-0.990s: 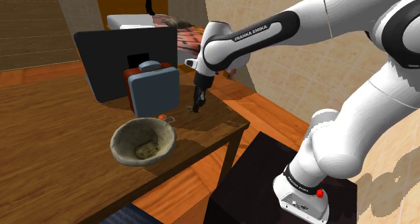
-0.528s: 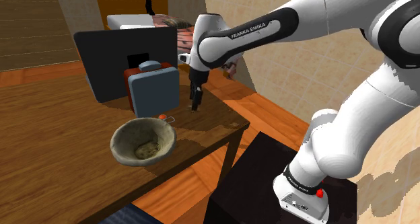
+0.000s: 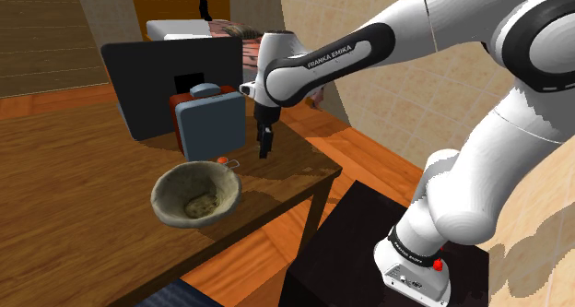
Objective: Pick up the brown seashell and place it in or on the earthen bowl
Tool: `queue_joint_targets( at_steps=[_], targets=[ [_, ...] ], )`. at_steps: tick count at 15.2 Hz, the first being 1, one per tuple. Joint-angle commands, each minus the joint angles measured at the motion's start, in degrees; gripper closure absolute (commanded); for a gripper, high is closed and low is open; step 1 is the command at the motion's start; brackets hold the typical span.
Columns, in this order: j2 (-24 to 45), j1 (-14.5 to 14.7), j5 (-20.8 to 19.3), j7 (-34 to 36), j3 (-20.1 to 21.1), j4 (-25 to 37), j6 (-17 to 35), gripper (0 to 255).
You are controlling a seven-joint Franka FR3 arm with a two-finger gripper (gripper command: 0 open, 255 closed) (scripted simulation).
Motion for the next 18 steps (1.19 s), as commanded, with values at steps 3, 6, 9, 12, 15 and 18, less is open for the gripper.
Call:
queue_joint_targets(
  at_steps=[3, 6, 9, 12, 15, 18],
  targets=[
    [0.5, 0.0, 0.1, -0.2, -0.1, -0.1, 0.6, 0],
    [0.5, 0.0, 0.1, -0.2, -0.1, -0.1, 0.6, 0],
    [0.5, 0.0, 0.1, -0.2, -0.1, -0.1, 0.5, 255],
    [0.5, 0.0, 0.1, -0.2, -0.1, -0.1, 0.5, 255],
    [0.5, 0.0, 0.1, -0.2, -0.1, -0.1, 0.5, 255],
    [0.1, -0.1, 0.0, -0.1, -0.1, 0.3, -0.2, 255]
  ],
)
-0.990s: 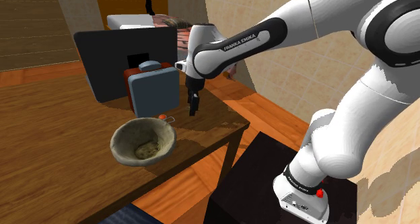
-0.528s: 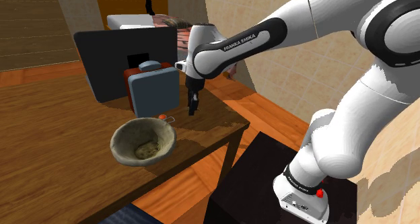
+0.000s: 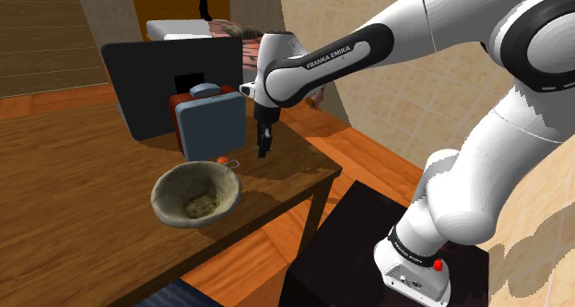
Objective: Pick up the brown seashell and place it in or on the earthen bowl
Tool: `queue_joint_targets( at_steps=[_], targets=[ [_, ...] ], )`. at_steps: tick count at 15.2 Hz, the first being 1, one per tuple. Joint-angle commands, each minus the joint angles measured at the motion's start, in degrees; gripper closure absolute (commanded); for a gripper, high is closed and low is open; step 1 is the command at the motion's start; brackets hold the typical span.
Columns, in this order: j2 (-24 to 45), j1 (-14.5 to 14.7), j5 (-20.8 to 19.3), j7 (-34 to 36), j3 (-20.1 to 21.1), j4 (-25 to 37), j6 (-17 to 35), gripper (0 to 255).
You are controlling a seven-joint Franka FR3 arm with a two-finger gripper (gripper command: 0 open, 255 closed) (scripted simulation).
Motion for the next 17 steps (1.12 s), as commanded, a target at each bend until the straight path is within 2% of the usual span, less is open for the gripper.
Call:
queue_joint_targets(
  at_steps=[1, 17],
  targets=[
    [-0.6, 0.0, -0.2, 0.2, 0.0, 0.6, -1.2, 255],
    [-5.0, -0.2, -1.2, 1.6, 0.1, 8.8, -13.7, 255]
  ],
)
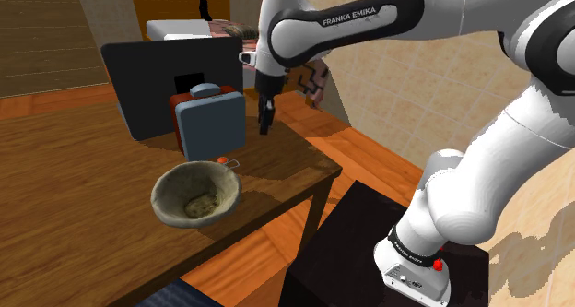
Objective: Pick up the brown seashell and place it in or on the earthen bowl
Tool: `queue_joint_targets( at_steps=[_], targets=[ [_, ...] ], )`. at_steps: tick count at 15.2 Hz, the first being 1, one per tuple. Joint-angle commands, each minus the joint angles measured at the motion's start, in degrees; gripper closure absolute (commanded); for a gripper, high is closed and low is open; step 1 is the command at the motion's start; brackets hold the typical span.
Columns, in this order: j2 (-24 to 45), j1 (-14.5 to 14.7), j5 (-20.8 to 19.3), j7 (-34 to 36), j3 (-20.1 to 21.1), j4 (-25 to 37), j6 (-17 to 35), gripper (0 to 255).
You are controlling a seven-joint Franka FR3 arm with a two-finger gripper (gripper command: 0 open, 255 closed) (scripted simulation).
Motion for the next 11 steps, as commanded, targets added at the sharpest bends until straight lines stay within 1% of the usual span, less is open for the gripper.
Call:
queue_joint_targets(
  at_steps=[1, 11],
  targets=[
    [-0.2, 0.0, -0.1, 0.1, 0.0, 1.4, -1.6, 255],
    [-1.1, -0.1, -0.4, 0.8, 0.0, 8.2, -9.3, 255]
  ],
)
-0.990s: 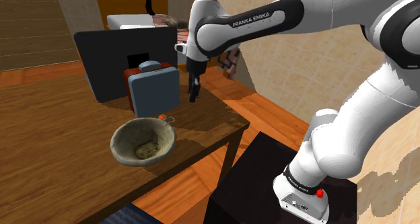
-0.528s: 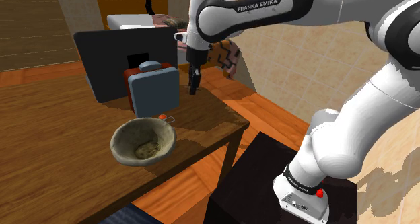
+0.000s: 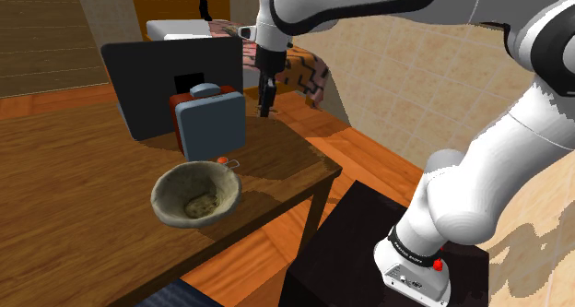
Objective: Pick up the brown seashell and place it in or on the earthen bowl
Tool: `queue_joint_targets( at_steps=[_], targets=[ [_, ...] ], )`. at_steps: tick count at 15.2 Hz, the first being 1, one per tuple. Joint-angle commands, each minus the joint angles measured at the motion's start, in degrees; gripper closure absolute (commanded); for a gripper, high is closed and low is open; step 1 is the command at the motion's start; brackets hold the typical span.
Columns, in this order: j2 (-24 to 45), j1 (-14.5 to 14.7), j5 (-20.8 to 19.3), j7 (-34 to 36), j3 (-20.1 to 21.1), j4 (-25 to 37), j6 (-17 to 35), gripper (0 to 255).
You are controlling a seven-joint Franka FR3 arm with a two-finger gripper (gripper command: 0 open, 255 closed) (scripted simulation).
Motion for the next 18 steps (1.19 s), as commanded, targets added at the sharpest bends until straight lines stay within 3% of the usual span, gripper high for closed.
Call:
queue_joint_targets(
  at_steps=[1, 10, 18],
  targets=[
    [-0.1, 0.0, -0.1, 0.1, 0.0, 1.5, -1.6, 255],
    [1.9, 4.5, 0.7, 11.2, 6.8, 4.2, -1.5, 255],
    [7.5, 9.1, 0.2, 22.2, 13.0, 10.6, -1.4, 255]
  ],
)
